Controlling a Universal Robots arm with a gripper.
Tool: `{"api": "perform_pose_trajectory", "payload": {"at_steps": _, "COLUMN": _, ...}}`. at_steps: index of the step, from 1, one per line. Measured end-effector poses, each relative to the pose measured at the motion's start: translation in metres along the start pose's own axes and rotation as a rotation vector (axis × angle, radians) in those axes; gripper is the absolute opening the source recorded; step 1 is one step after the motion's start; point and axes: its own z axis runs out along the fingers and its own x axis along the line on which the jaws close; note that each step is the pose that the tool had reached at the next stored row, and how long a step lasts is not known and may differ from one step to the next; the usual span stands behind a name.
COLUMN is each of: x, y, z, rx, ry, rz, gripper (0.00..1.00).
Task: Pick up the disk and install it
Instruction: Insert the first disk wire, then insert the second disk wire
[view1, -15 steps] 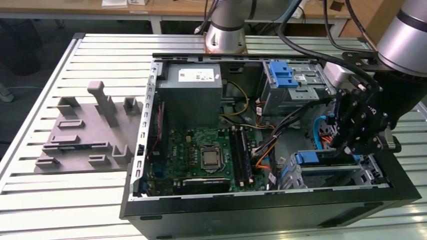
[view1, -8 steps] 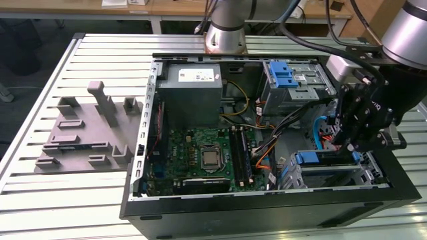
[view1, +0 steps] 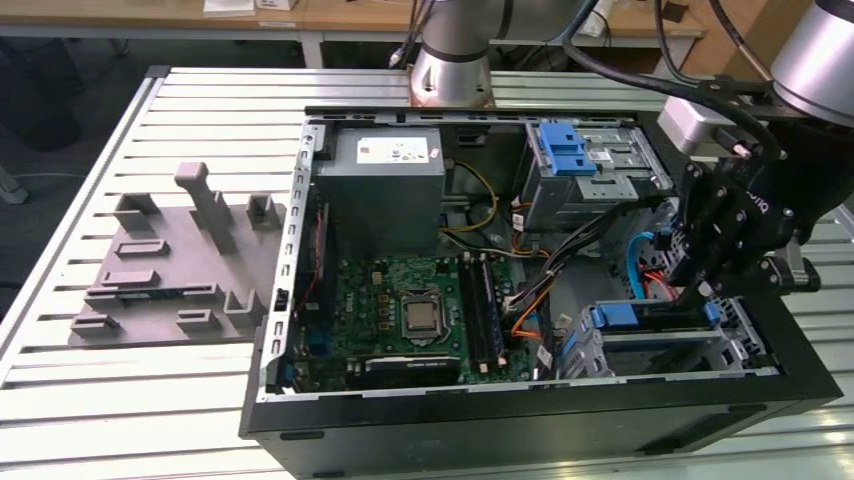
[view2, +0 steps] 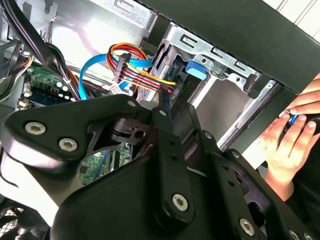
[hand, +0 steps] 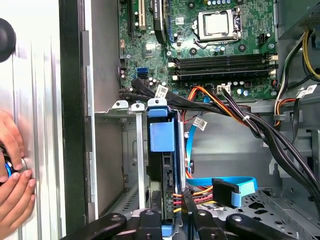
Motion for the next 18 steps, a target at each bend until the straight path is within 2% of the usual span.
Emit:
{"api": "perform_pose_trajectory", "payload": {"at_steps": 1, "x": 0.0, "y": 0.0, "z": -0.0001, "rx": 0.0, "ry": 0.0002, "rz": 0.0, "gripper": 0.29}}
{"api": "perform_pose_trajectory", "payload": {"at_steps": 3, "x": 0.0, "y": 0.0, "z": -0.0002, "rx": 0.0, "ry": 0.0003, "rz": 0.0, "gripper": 0.16}}
{"api": "perform_pose_trajectory", "payload": {"at_steps": 4, "x": 0.0, "y": 0.0, "z": -0.0002, "rx": 0.0, "ry": 0.0002, "rz": 0.0, "gripper": 0.16}}
{"api": "perform_pose_trajectory", "payload": {"at_steps": 5, "x": 0.0, "y": 0.0, "z": -0.0002, "rx": 0.0, "ry": 0.0002, "rz": 0.0, "gripper": 0.11}}
{"api": "perform_pose_trajectory", "payload": {"at_steps": 18, "x": 0.0001, "y": 0.0009, "z": -0.0007, "rx": 0.0004, "ry": 0.0004, "rz": 0.0, "gripper": 0.11}}
